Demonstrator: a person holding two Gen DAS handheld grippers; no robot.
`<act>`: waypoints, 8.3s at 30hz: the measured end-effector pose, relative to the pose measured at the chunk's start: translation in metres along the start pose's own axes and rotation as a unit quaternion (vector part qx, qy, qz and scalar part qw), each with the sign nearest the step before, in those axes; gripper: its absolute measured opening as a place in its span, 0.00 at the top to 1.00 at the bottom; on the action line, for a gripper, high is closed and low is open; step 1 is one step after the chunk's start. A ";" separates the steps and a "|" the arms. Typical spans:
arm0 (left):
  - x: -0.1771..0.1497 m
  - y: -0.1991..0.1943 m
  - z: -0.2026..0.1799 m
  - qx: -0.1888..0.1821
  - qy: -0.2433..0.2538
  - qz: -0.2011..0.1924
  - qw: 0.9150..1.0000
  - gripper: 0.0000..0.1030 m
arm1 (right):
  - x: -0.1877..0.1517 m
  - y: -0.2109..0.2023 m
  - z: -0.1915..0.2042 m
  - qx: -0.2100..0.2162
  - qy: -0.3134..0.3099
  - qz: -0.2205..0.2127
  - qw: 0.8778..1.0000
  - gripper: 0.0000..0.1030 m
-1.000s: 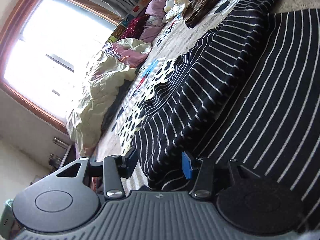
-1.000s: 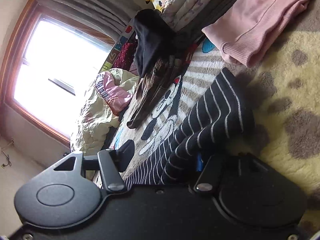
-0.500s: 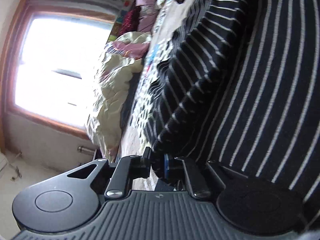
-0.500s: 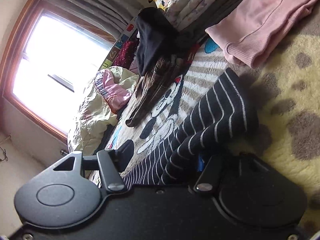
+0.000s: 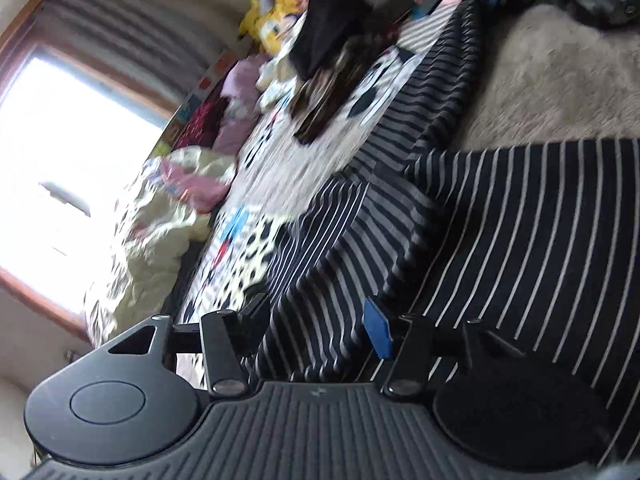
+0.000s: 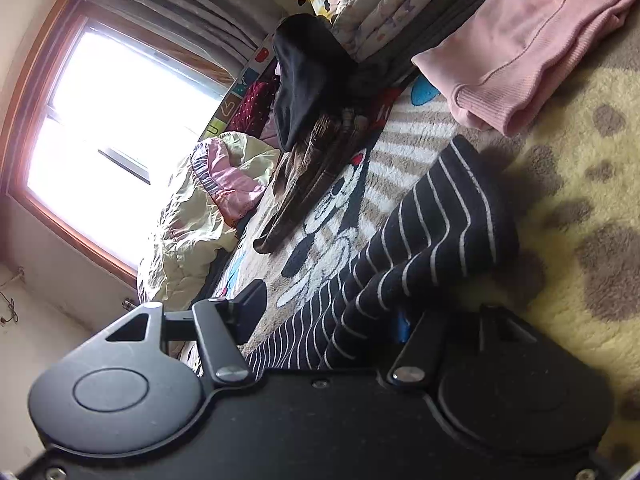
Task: Fold clothes
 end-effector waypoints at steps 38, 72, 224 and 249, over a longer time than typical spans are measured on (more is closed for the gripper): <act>-0.060 0.064 0.086 -0.127 -0.424 0.119 0.889 0.55 | 0.001 0.005 0.004 -0.005 -0.015 0.006 1.000 0.39; -0.006 0.071 0.039 -0.197 -0.509 0.040 0.837 0.59 | 0.003 0.011 0.005 0.004 -0.014 0.011 1.000 0.37; -0.235 0.030 0.115 -0.191 -0.699 -0.009 0.689 0.54 | -0.259 0.138 0.260 0.007 -0.530 0.188 0.827 0.79; -0.162 0.063 0.083 -0.220 -0.512 0.031 0.830 0.58 | -0.148 0.076 0.169 -0.085 -0.527 0.211 0.819 0.58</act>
Point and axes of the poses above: each gripper's, at about its wrist camera, not at the fingertips, and y roughly the way its jaws point, z to its left, x to its top, the point moved 1 cm from there along y, roughly the way its jaws point, and after that the axes turned 11 degrees about z, right-handed, at the moved point
